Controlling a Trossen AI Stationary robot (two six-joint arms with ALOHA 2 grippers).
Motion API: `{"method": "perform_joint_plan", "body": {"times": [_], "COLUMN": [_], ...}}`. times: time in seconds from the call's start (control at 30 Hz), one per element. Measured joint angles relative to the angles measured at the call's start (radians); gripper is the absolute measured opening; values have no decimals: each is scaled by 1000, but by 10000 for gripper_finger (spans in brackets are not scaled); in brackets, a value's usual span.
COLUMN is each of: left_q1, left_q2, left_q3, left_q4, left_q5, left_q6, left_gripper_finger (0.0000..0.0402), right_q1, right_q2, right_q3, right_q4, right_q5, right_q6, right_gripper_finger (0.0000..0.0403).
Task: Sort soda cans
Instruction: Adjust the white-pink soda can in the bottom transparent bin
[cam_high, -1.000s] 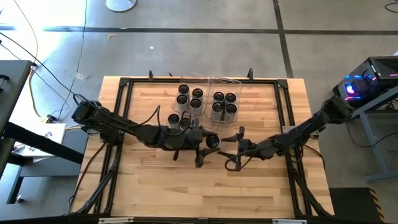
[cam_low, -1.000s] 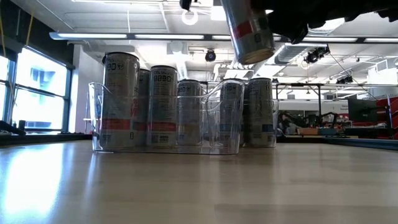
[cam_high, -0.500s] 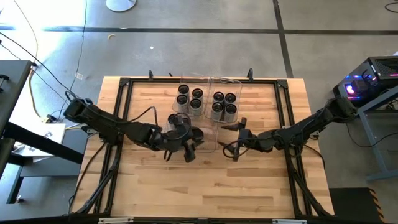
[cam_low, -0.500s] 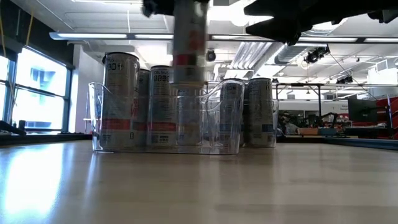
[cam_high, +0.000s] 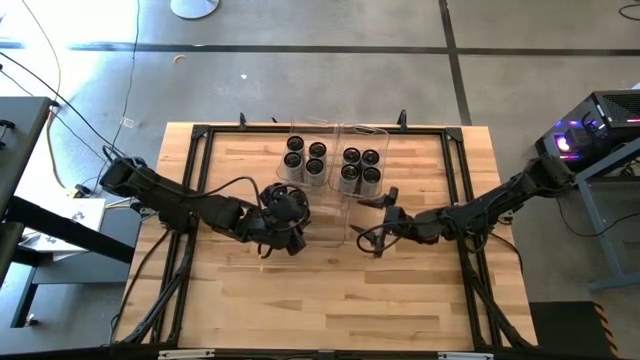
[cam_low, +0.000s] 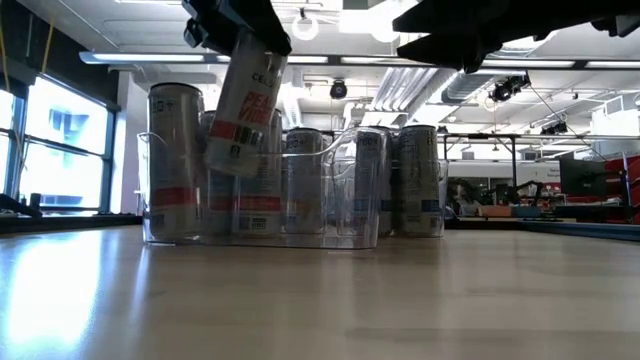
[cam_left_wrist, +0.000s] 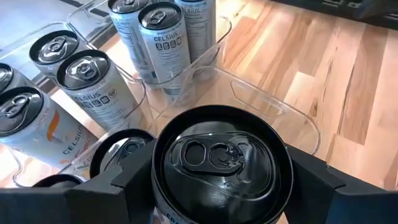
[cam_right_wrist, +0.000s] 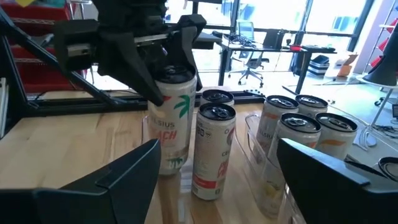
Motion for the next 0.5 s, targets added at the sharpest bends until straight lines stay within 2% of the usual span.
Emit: {"method": "perform_joint_plan", "body": {"times": [0.13, 0.3, 0.5], "left_q1": [11, 21, 19], "left_q2": [8, 53, 111], "left_q3": [0, 0, -1], "left_q4": [1, 10, 31], "left_q5": [-2, 2, -18], "left_q6": [-4, -30, -88], "left_gripper_finger": [246, 266, 266], "right_q1": [-2, -2, -2], "right_q2": [0, 0, 0], "right_q3": [0, 0, 0], "right_q4": [-1, -16, -30], "right_q5": [-4, -9, -8], "right_q6": [14, 29, 42], "right_gripper_finger": [316, 316, 316]}}
